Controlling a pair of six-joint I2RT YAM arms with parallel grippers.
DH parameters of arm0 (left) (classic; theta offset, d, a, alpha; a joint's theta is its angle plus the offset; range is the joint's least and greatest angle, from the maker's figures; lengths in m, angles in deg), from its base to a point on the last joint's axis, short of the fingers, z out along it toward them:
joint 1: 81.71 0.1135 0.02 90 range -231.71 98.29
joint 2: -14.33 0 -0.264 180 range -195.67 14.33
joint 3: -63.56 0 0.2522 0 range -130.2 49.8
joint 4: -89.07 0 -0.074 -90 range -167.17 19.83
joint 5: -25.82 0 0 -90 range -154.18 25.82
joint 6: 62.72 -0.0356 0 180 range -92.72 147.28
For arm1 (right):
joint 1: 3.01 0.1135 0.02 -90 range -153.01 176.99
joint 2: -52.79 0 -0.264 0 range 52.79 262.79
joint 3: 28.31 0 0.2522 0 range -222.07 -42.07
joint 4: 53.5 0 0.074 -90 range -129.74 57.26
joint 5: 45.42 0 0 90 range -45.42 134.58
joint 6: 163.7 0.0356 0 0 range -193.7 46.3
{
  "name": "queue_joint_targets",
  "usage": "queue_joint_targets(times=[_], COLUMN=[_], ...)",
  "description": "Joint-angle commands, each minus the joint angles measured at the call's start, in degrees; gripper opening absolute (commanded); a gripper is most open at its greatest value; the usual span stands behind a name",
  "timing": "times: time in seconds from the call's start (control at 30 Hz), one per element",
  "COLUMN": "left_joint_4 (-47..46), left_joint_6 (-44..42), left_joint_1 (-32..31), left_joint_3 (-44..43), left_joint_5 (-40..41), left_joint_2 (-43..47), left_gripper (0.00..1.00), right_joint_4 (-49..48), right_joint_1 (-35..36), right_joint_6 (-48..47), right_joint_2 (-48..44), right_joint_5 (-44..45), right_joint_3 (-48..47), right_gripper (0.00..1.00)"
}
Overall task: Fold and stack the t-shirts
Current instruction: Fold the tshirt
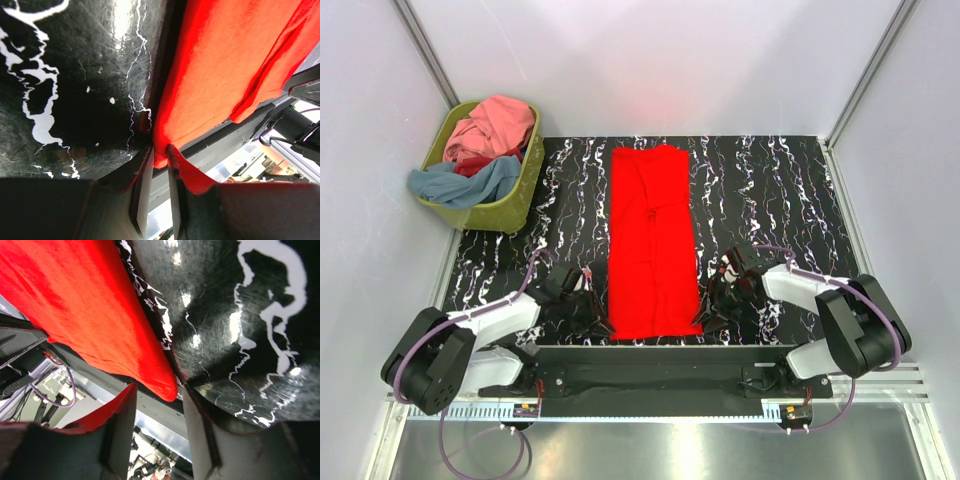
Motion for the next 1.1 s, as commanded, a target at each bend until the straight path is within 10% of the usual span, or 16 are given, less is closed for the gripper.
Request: queue_joint_targets(times=[0.0,0.2,0.37,1.07], left_joint_4=[3.27,3.27,3.1,3.27], left_joint_6=[-0.63,-0.45,-0.54,-0.01], left_joint_1=[-0.4,-0.31,-0.39,-0.4], left_joint_3=[0.28,0.19,0.45,-0.15], left_joint_5=[4.67,4.41,3.62,-4.73], left_joint_2=[-1.21,-1.12,-0.25,8.19], left_gripper=[0.24,0.17,0.06,0.0], right_joint_4=[-1.02,-1.55,-1.9,2.84], right_joint_1=[-0.13,-0.13,-0.04,-0.21], right_joint_6=[-2.62,-1.92,-1.39,7.49], right_joint_2=[2.65,2.48,2.49,-16.95], right_joint_5=[2.48,2.39,1.07,-2.71], right_joint_3=[0.86,1.56,3.05,5.17], right_gripper=[0.49,0.36,0.0,0.0])
